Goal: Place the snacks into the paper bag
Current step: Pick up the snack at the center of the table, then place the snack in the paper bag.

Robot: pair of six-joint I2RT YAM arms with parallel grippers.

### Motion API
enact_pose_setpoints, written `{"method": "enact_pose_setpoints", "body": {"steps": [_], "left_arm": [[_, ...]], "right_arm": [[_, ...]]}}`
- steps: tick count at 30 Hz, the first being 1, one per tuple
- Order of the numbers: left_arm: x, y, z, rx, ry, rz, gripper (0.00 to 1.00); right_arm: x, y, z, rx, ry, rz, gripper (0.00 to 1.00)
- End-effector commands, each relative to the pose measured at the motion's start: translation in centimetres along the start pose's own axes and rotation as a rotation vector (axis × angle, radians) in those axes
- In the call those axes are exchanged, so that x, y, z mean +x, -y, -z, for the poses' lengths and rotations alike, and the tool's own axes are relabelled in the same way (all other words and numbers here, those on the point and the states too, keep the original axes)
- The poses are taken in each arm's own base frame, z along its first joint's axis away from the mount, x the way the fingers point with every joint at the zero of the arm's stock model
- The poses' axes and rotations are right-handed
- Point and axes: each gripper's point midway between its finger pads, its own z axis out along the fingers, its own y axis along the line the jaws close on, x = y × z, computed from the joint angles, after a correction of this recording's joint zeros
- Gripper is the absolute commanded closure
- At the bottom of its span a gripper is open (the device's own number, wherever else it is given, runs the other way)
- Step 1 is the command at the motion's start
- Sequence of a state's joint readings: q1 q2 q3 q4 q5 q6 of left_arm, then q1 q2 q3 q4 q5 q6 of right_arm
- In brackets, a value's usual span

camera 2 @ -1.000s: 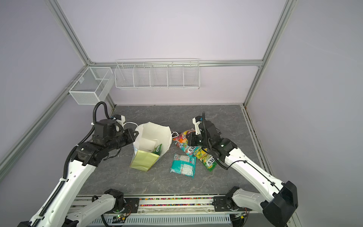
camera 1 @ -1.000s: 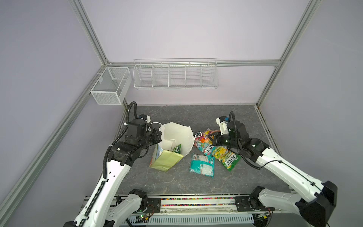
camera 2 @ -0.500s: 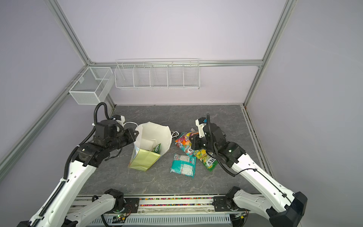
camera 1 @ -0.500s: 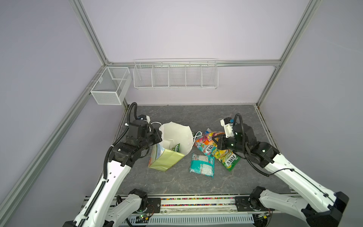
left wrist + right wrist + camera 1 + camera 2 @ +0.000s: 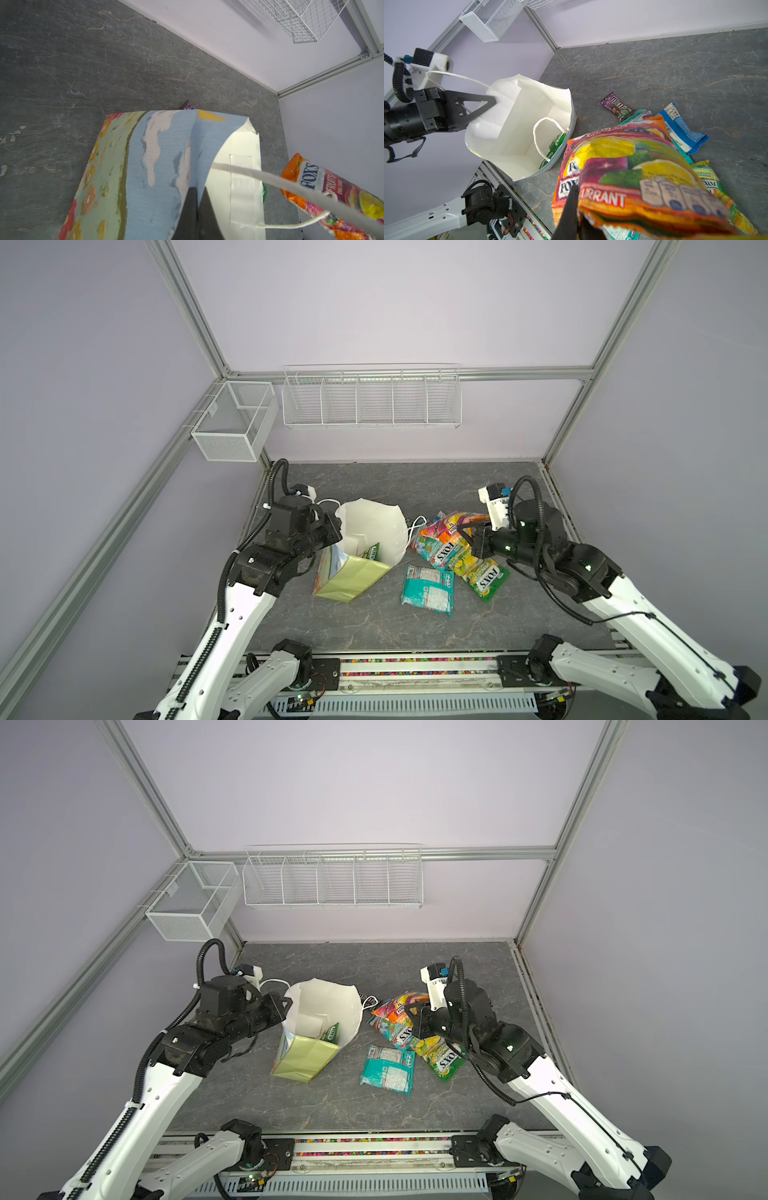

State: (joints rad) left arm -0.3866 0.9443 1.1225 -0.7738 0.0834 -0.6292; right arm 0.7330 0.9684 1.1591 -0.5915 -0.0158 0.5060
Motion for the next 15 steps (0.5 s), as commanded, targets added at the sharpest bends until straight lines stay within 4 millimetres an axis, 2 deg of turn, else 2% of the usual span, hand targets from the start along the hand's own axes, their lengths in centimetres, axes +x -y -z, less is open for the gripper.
{"method": "enact_pose_setpoints", "body": {"steps": [1, 15], "left_arm": [[-0.5, 0.4, 0.3, 0.020, 0.035, 0.011, 1.00], [-0.7, 0.4, 0.2, 0.010, 0.032, -0.015, 1.00]], "right_arm": [[-1.9, -1.6, 1.8, -0.037, 0.062, 0.063, 0.93], [-2.9, -3.7, 4.4, -0.069, 0.081, 0.164, 0.93]]}}
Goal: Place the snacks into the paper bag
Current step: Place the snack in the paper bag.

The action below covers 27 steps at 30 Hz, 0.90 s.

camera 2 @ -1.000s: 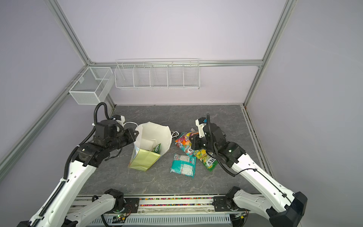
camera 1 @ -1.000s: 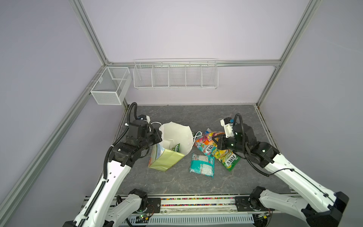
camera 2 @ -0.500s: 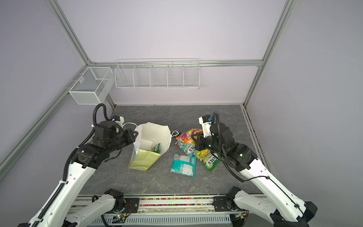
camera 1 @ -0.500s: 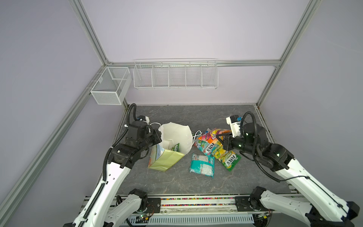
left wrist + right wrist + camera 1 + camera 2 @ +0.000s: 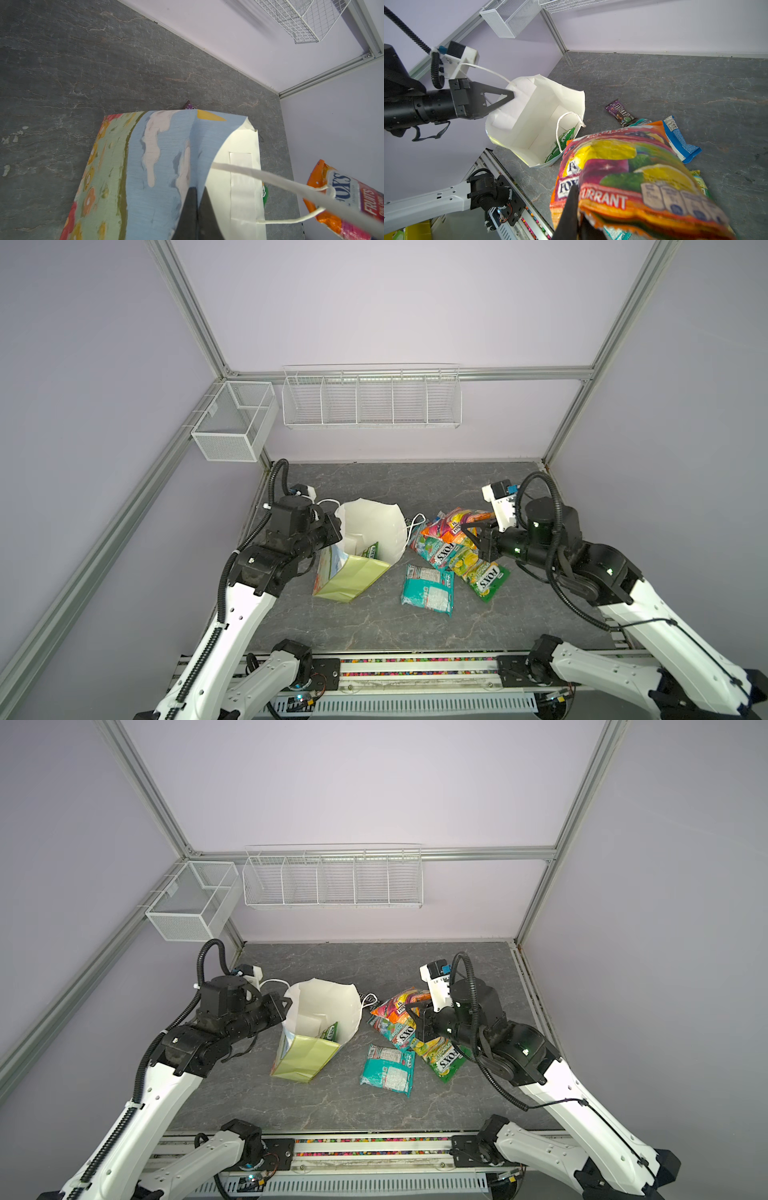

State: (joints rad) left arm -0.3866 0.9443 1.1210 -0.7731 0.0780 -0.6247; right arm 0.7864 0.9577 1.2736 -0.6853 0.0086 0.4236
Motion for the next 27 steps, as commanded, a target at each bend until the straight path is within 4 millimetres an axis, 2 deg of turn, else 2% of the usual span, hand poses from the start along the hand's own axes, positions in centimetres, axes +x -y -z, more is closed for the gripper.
{"method": "enact_pose_setpoints", "body": {"steps": [1, 13, 27], "left_arm": [[-0.7, 0.5, 0.3, 0.015, 0.030, -0.013, 1.00], [-0.7, 0.5, 0.2, 0.012, 0.024, -0.024, 1.00], [-0.5, 0.6, 0.2, 0.013, 0.014, -0.041, 1.00]], "right_arm": [[-1.9, -1.5, 1.8, -0.041, 0.066, 0.066, 0.93], [-2.8, -4.5, 3.3, -0.121, 0.064, 0.174, 0.93], [-3.9, -6.5, 3.0, -0.122, 0.055, 0.312, 0.93]]}}
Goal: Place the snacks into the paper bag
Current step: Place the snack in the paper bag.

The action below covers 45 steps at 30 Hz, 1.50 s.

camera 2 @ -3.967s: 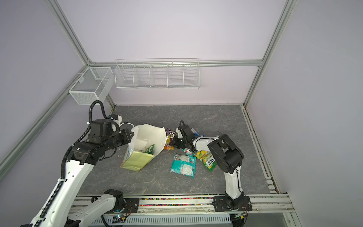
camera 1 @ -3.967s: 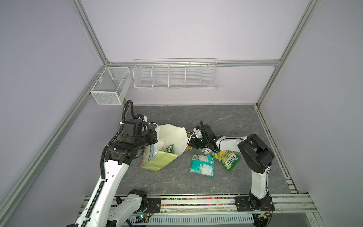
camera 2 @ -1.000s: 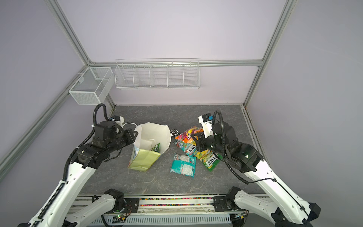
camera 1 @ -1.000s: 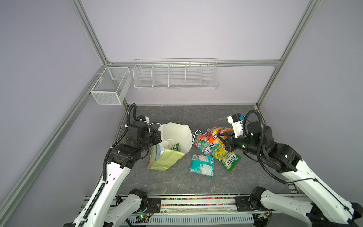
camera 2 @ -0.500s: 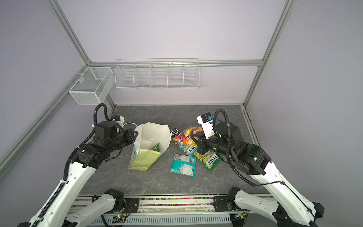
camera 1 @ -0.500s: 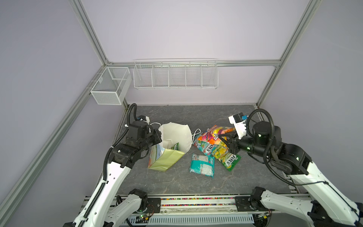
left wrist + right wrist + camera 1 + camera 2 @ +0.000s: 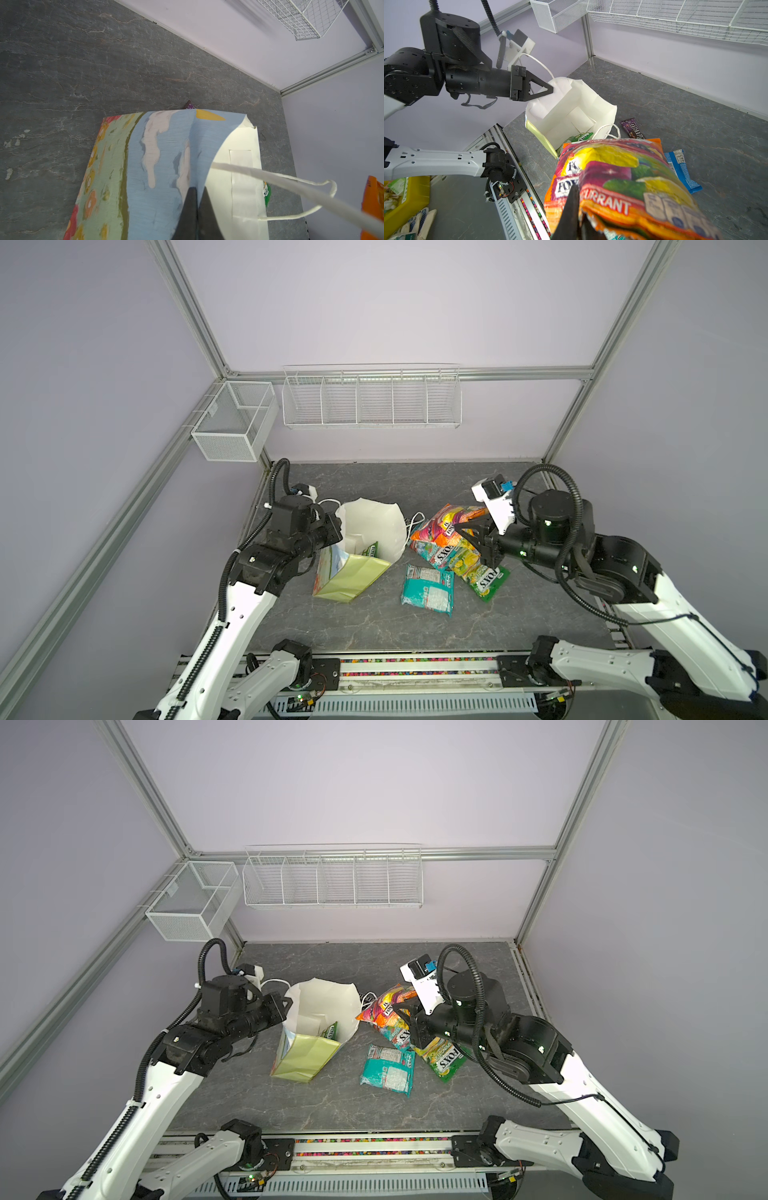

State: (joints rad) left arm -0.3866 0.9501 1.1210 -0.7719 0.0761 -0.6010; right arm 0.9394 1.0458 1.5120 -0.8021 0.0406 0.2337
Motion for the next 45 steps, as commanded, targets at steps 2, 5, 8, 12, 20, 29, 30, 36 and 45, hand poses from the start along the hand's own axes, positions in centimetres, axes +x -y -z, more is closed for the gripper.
{"method": "enact_pose_setpoints", "body": {"steps": [2, 5, 8, 12, 20, 29, 30, 36, 45], "left_arm": [[-0.5, 0.7, 0.4, 0.019, 0.015, -0.019, 1.00], [-0.5, 0.7, 0.4, 0.025, 0.014, -0.019, 1.00], [-0.5, 0.7, 0.5, 0.025, 0.015, -0.019, 1.00], [-0.6, 0.8, 0.7, 0.028, 0.018, -0.021, 1.00], [-0.7, 1.2, 0.9, 0.041, 0.018, -0.022, 1.00], [-0.7, 1.4, 1.1, 0.051, 0.013, -0.027, 1.00], [-0.7, 1.4, 1.1, 0.052, 0.012, -0.027, 1.00], [-0.6, 1.6, 1.1, 0.061, 0.007, -0.027, 1.00], [-0.5, 1.8, 1.2, 0.070, 0.000, -0.035, 1.00]], "right_arm": [[-2.0, -0.7, 0.5, -0.008, 0.057, 0.067, 0.93], [-2.3, -1.1, 0.2, -0.020, 0.055, 0.076, 0.93], [-2.6, -1.7, -0.3, -0.045, 0.061, 0.088, 0.93], [-3.0, -2.2, -0.8, -0.059, 0.057, 0.107, 0.93], [-3.4, -4.1, -2.0, -0.133, 0.038, 0.168, 0.93], [-3.1, -5.0, -3.9, -0.178, -0.002, 0.205, 0.93], [-3.0, -5.1, -4.1, -0.180, -0.008, 0.206, 0.93], [-2.6, -5.5, -5.6, -0.203, -0.035, 0.220, 0.93], [-2.1, -5.4, -7.8, -0.198, -0.075, 0.250, 0.93]]}}
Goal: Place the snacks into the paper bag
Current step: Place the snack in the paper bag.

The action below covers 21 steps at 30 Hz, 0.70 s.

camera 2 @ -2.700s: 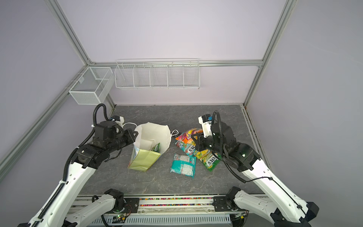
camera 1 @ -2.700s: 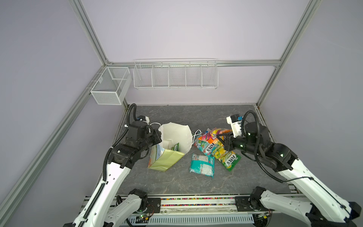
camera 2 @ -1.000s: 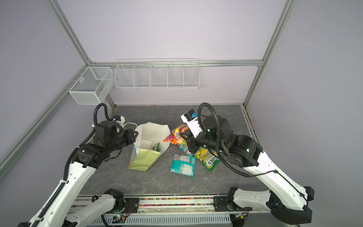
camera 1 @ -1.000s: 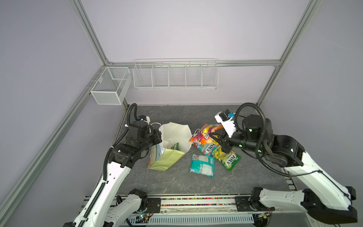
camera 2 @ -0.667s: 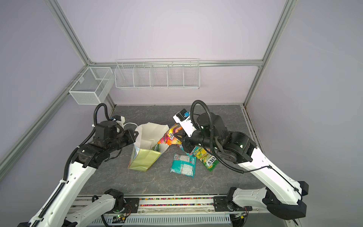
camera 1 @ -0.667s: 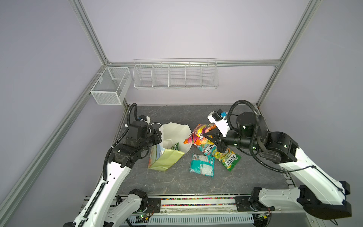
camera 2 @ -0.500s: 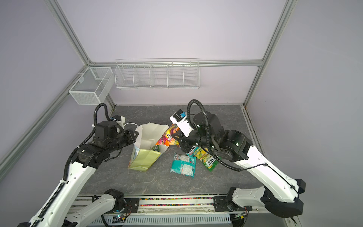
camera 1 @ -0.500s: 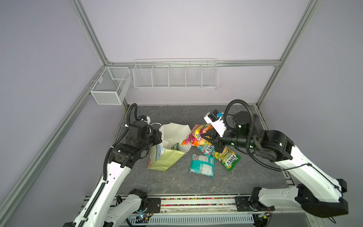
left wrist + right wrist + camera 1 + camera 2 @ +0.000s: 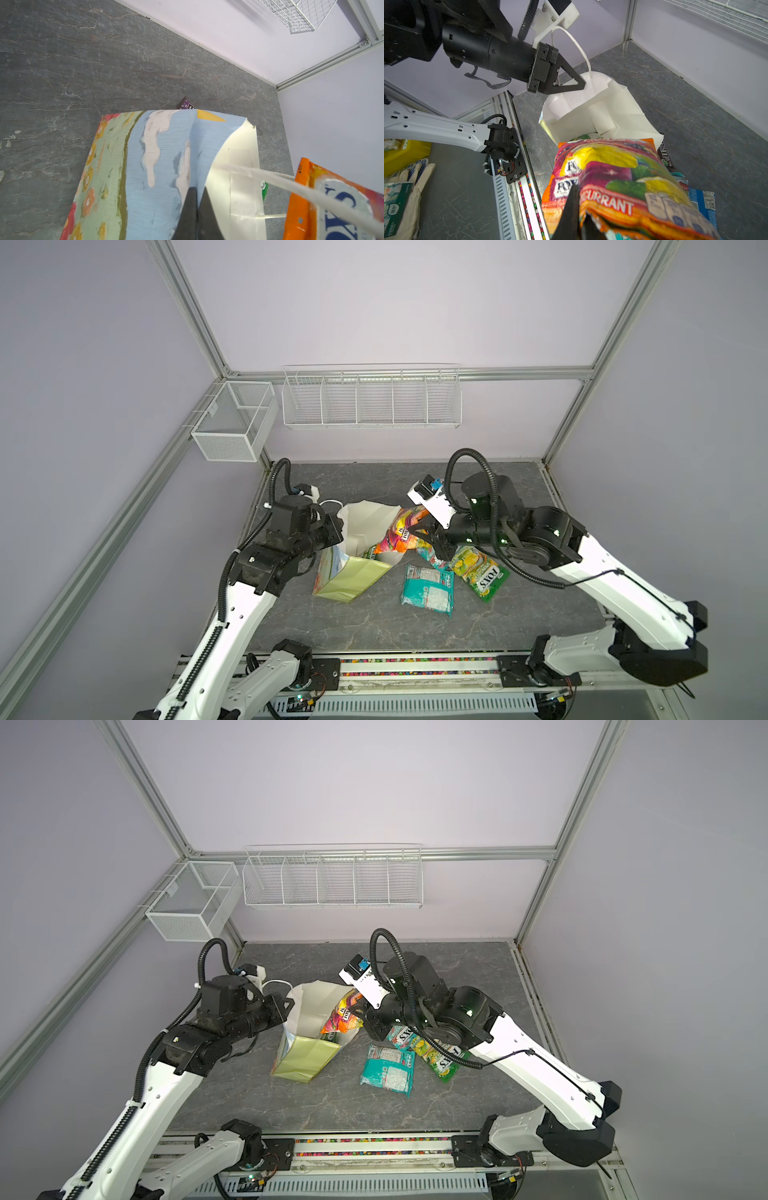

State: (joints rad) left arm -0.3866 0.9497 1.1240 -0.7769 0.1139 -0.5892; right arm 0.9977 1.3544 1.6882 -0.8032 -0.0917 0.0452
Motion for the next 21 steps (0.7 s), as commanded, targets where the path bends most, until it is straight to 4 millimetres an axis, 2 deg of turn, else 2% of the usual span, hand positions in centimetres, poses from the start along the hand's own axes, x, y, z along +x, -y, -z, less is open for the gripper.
{"method": "enact_pose_setpoints", "body": {"steps": [1, 9, 21], "left_arm": [[-0.8, 1.3, 1.1, 0.042, 0.023, -0.024, 1.00], [-0.5, 1.4, 1.1, 0.053, 0.011, -0.029, 1.00], [-0.5, 1.6, 1.0, 0.066, 0.007, -0.031, 1.00]], "right_arm": [[-2.4, -0.7, 0.4, -0.024, 0.082, 0.058, 0.93], [-2.0, -0.8, -1.7, -0.049, 0.041, 0.063, 0.93], [-2.3, -0.9, -4.2, -0.078, 0.016, 0.061, 0.93]]}}
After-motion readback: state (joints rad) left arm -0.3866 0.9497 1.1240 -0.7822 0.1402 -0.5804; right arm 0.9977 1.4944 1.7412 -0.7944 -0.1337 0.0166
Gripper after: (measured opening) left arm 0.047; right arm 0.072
